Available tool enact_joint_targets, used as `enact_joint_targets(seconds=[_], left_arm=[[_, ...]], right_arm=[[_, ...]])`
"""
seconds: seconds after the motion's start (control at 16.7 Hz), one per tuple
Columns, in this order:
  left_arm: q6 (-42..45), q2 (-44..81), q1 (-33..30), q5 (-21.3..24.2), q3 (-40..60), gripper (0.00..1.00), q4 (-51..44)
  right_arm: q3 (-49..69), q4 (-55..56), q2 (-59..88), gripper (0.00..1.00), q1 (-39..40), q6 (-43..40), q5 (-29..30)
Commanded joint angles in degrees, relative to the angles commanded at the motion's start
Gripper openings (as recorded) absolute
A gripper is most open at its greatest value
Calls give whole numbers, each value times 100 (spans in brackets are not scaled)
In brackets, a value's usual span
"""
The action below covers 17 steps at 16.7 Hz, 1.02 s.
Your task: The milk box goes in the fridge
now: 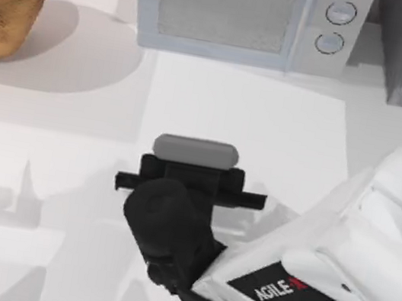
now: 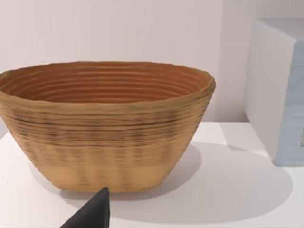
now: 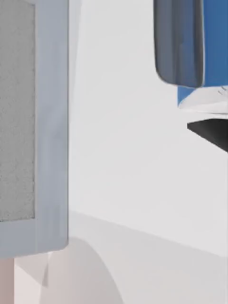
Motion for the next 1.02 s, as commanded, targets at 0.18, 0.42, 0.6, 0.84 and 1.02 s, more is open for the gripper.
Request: enact_joint_targets(seconds=[0.18, 0.42, 0.6, 0.84, 1.02], left_arm=[[0, 0, 0, 0, 0, 100, 0], [0, 0, 0, 0, 0, 100, 0], [0, 0, 0, 0, 0, 100, 0], [0, 0, 0, 0, 0, 100, 0], [0, 0, 0, 0, 0, 100, 0]], right_arm=[[103, -883, -685, 0, 24, -33, -1], [259, -1997, -1589, 0, 26, 10, -22], [353, -2327, -1924, 0, 33, 33, -28], [342, -2312, -1910, 0, 25, 41, -27], [171, -2364, -2072, 0, -80, 21, -190]])
